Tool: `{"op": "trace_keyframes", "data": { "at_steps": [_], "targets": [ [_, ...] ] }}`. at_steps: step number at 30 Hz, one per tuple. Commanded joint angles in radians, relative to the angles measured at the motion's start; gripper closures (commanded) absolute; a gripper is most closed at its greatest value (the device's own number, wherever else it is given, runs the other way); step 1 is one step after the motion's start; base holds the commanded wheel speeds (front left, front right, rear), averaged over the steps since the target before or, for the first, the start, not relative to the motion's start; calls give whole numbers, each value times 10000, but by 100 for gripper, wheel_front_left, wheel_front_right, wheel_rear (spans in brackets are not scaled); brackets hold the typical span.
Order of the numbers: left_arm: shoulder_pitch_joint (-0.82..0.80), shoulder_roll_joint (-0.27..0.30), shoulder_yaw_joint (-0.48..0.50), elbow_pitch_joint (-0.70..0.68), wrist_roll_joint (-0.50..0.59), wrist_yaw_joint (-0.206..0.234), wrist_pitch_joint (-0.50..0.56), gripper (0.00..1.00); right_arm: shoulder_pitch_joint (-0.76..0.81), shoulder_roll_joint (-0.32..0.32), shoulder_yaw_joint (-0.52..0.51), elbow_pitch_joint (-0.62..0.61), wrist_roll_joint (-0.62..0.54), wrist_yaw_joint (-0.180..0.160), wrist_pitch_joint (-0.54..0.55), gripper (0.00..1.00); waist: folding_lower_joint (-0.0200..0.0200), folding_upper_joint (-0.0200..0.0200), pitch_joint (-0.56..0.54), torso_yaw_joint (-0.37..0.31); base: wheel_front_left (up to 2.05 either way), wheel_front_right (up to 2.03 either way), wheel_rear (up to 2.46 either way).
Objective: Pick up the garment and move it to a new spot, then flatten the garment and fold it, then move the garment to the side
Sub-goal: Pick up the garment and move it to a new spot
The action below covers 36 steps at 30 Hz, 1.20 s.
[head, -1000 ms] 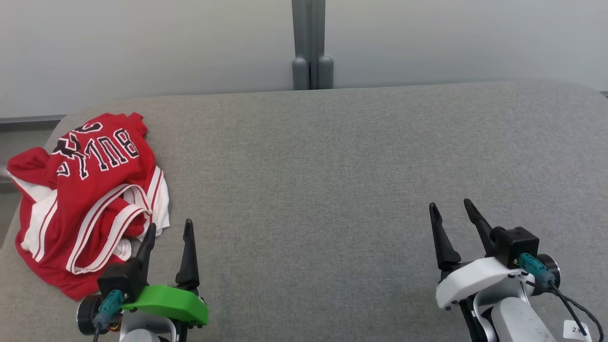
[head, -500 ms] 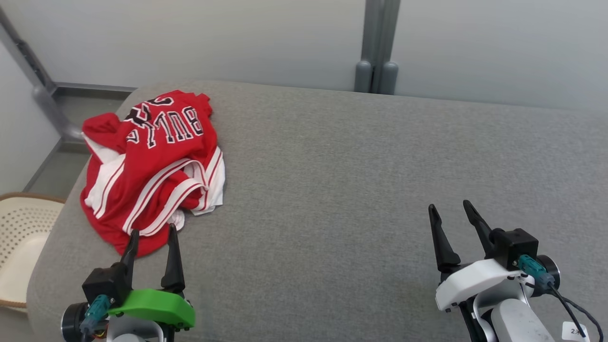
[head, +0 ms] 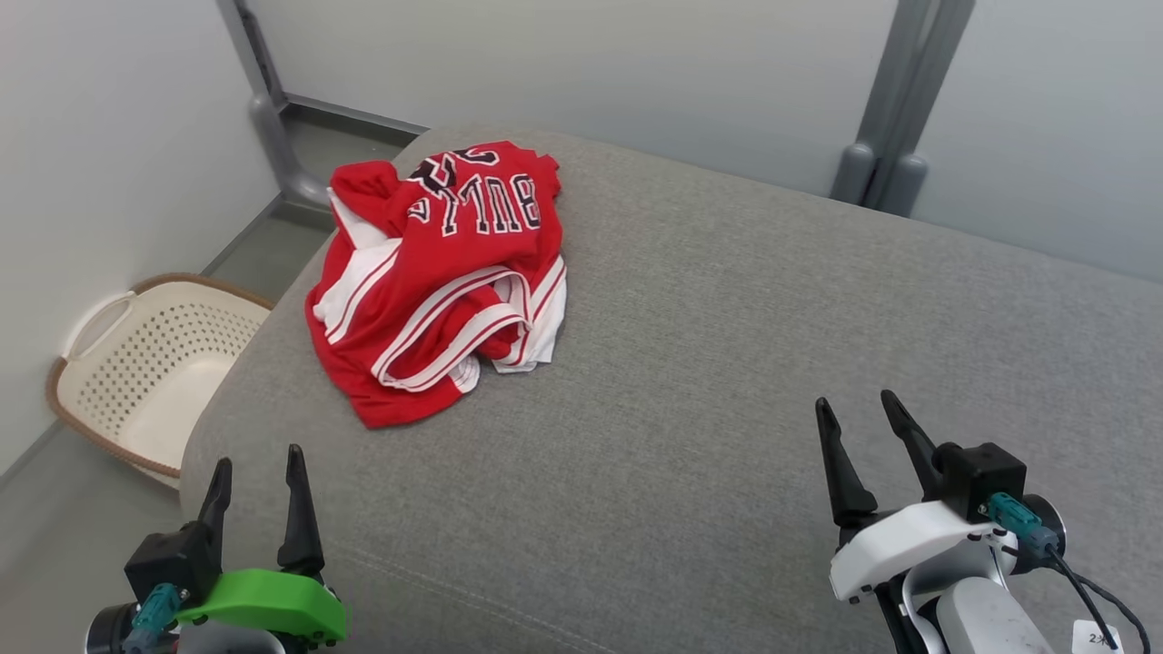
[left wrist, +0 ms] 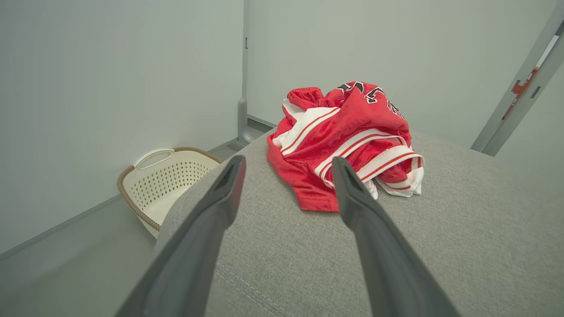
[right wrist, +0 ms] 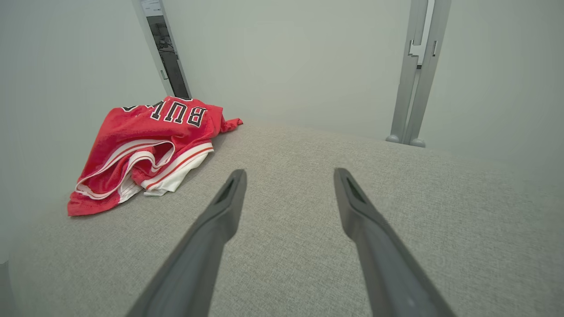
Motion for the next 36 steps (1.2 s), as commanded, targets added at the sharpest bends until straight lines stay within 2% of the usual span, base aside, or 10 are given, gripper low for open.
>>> {"op": "trace_keyframes", "data": {
  "at_steps": [1, 13, 20, 32, 36],
  "targets": [
    [117, 62, 81, -35, 99, -31, 3, 0, 10, -35, 22, 37, 68, 5, -59, 0, 0, 0, -33, 434, 0, 0, 0],
    [167, 28, 329, -151, 161, -28, 4, 0, -12, -38, 67, 168, 111, 5, -127, 0, 0, 0, 8, 466, 0, 0, 0],
    [-692, 17, 142, 583, -85, -91, 79, 0, -128, -37, -19, 80, 39, 5, -68, 0, 0, 0, 243, 227, 0, 0, 0],
    [-4938, 229, 625, 3480, -1904, -272, 2775, 0, -630, -40, 69, -669, -574, 5, 546, 0, 0, 0, 1654, -1010, 0, 0, 0],
    [-6182, 570, 923, 4328, -2489, -304, 3764, 0, -828, -37, 253, -993, -750, 5, 778, 0, 0, 0, 2210, -1669, 0, 0, 0]
  ]
}}
